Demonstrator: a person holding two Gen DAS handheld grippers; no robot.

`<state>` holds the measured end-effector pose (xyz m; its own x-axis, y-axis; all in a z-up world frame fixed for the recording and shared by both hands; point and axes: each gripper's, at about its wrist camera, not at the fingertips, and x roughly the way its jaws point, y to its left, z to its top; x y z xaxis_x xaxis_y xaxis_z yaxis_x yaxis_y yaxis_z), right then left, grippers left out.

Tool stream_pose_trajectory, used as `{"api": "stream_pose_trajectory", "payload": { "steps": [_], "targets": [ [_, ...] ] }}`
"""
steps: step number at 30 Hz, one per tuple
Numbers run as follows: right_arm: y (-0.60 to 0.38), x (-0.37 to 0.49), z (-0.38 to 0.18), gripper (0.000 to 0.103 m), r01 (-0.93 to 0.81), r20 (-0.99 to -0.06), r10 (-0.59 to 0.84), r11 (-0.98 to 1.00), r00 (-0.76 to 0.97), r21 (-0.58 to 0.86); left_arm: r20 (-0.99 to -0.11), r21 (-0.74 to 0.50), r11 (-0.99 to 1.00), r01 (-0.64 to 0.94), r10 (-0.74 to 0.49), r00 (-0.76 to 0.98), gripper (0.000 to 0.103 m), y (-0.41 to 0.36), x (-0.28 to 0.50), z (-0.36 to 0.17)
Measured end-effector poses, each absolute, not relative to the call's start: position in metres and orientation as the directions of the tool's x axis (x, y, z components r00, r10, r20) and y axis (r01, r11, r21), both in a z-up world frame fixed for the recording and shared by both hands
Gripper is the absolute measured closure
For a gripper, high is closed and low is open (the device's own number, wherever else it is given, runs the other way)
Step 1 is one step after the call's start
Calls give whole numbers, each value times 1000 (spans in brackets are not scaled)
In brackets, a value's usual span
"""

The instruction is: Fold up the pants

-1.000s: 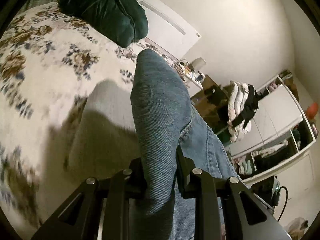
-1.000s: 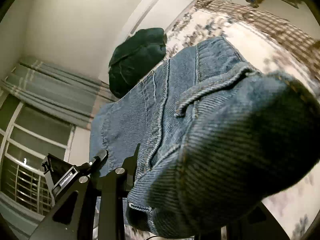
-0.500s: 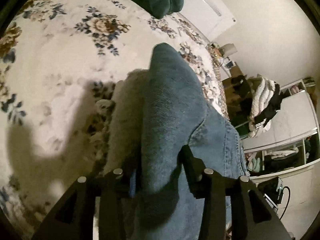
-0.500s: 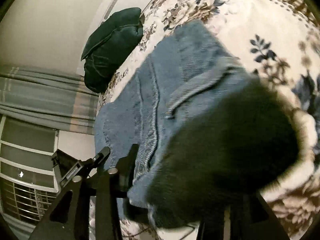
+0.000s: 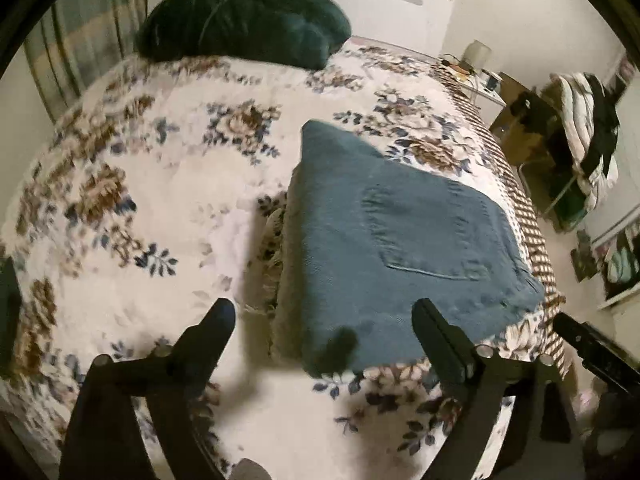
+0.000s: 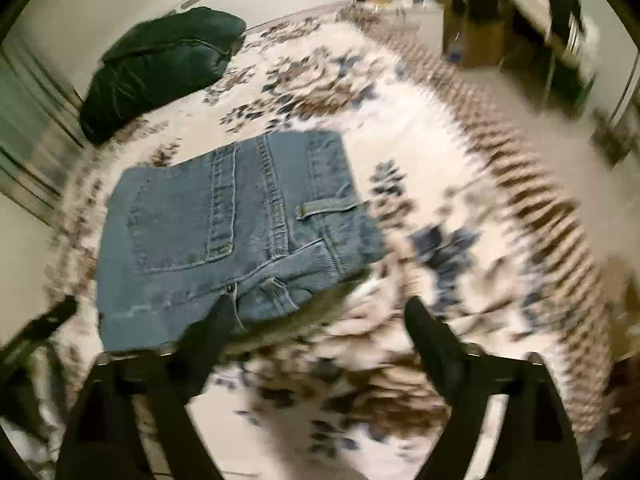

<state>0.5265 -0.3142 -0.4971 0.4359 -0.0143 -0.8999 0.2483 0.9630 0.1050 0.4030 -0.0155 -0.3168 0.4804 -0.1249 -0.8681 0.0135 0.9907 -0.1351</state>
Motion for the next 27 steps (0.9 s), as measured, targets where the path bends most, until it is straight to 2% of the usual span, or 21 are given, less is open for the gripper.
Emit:
{"api": "stream_pose_trajectory", "payload": {
  "steps": [6, 19, 27],
  "targets": [
    [-303, 473, -425, 0, 236, -863, -98, 971, 495, 25, -844, -62, 997, 38, -73, 531, 5, -35, 361, -266],
    [-293, 318, -250, 0, 152, -764, -81, 988, 640, 23, -755, -28, 1000, -8, -16, 655, 5, -55, 223, -129],
    [-288, 211, -156, 0, 91, -693, -52, 996, 719, 19, -701, -14, 999, -35, 15, 713, 5, -66, 137, -67]
  ]
}}
